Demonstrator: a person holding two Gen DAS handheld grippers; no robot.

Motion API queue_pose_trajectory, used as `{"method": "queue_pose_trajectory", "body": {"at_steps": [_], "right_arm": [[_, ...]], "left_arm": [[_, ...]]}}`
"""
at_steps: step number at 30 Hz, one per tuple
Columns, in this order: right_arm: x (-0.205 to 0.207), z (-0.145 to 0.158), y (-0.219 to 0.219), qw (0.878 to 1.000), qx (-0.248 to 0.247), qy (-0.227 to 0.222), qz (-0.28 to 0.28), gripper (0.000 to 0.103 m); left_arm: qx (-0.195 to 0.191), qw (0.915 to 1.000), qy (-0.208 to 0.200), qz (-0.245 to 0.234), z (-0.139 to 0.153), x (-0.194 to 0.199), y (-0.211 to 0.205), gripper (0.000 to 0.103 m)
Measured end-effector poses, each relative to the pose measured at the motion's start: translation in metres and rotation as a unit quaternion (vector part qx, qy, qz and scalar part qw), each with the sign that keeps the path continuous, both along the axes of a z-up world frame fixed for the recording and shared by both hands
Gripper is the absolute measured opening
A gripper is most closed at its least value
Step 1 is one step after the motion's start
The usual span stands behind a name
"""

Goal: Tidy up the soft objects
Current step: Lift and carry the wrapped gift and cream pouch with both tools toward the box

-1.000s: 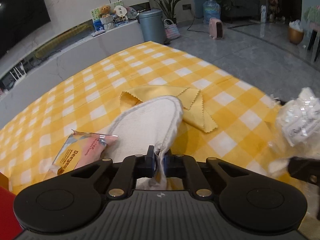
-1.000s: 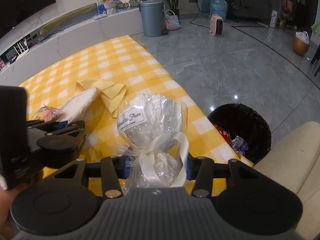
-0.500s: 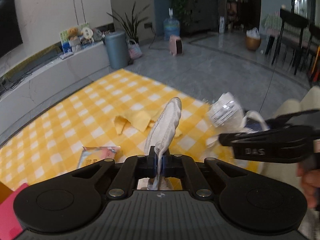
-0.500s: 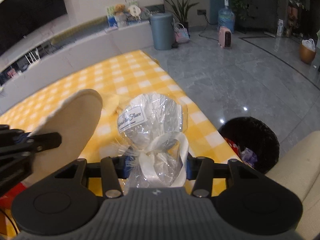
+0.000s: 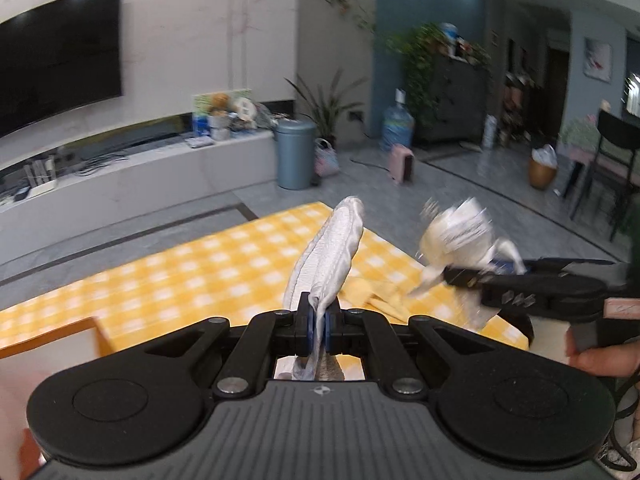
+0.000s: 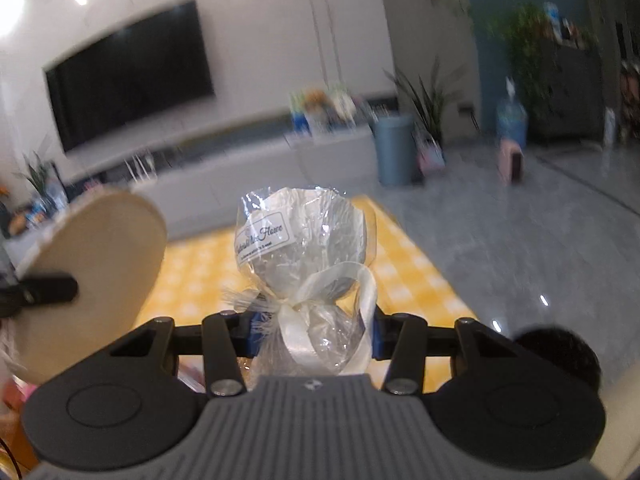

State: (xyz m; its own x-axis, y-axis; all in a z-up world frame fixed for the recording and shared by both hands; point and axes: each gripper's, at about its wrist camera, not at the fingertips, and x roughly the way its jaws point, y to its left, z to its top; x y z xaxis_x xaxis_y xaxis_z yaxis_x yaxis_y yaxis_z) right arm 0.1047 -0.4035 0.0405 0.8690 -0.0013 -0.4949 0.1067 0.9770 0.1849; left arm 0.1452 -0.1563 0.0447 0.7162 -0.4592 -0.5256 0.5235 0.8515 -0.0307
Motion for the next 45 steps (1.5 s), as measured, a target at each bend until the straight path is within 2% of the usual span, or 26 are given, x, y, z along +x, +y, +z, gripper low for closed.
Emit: {"method": "queue_pose_trajectory", "body": {"at_steps": [3, 8, 10, 13, 17, 18, 21, 22, 27, 30, 32, 36, 39, 41, 45], "right_arm": [[-0.01, 0.02, 0.014, 0.999, 0.011, -0.039, 0.018, 0.047], [-0.017, 0.042, 0.045, 0.995, 0.011, -0.076, 0.057, 0.047], [-0.02, 0.047, 0.058, 0.993, 0.007, -0.082, 0.08, 0.047], [-0.02, 0.053, 0.09, 0.989, -0.034, -0.082, 0.116, 0.048], [-0.02, 0.059, 0.127, 0.979, -0.015, -0.087, 0.182, 0.047], [-0.019, 0.061, 0.139, 0.977, -0.021, -0.086, 0.196, 0.047], [-0.021, 0.062, 0.18, 0.97, -0.092, -0.083, 0.211, 0.047], [-0.021, 0.061, 0.191, 0.967, -0.097, -0.081, 0.222, 0.047], [-0.016, 0.055, 0.243, 0.954, -0.096, -0.059, 0.276, 0.047], [-0.006, 0.051, 0.266, 0.949, -0.057, -0.035, 0.307, 0.047], [0.005, 0.044, 0.284, 0.948, -0.039, -0.013, 0.316, 0.047], [0.037, 0.023, 0.319, 0.941, 0.002, 0.046, 0.335, 0.047], [0.067, 0.001, 0.348, 0.94, -0.036, 0.09, 0.328, 0.047], [0.086, -0.014, 0.361, 0.941, -0.077, 0.115, 0.309, 0.047], [0.113, -0.038, 0.373, 0.938, -0.127, 0.153, 0.283, 0.047]], "left_arm": [[-0.013, 0.9996, -0.009, 0.022, 0.009, -0.005, 0.019, 0.006], [-0.031, 0.9982, -0.023, 0.046, 0.023, -0.014, 0.048, 0.006], [-0.034, 0.9975, -0.029, 0.055, 0.026, -0.018, 0.06, 0.006], [-0.036, 0.996, -0.03, 0.075, 0.031, -0.021, 0.076, 0.006], [-0.043, 0.9934, -0.034, 0.101, 0.035, -0.027, 0.104, 0.006], [-0.045, 0.9925, -0.036, 0.108, 0.035, -0.028, 0.111, 0.006], [-0.052, 0.9892, -0.037, 0.132, 0.032, -0.037, 0.135, 0.006], [-0.057, 0.9877, -0.036, 0.141, 0.031, -0.038, 0.143, 0.006], [-0.077, 0.9807, -0.016, 0.179, 0.023, -0.043, 0.179, 0.006], [-0.093, 0.9762, -0.01, 0.196, 0.016, -0.044, 0.201, 0.006], [-0.103, 0.9767, 0.009, 0.188, 0.009, -0.037, 0.212, 0.006], [-0.142, 0.9727, 0.011, 0.183, -0.006, -0.027, 0.238, 0.006], [-0.165, 0.9718, 0.02, 0.168, -0.018, -0.017, 0.254, 0.006], [-0.179, 0.9667, 0.03, 0.181, -0.03, -0.016, 0.27, 0.006], [-0.209, 0.9547, 0.05, 0.206, -0.041, -0.012, 0.291, 0.006]]}}
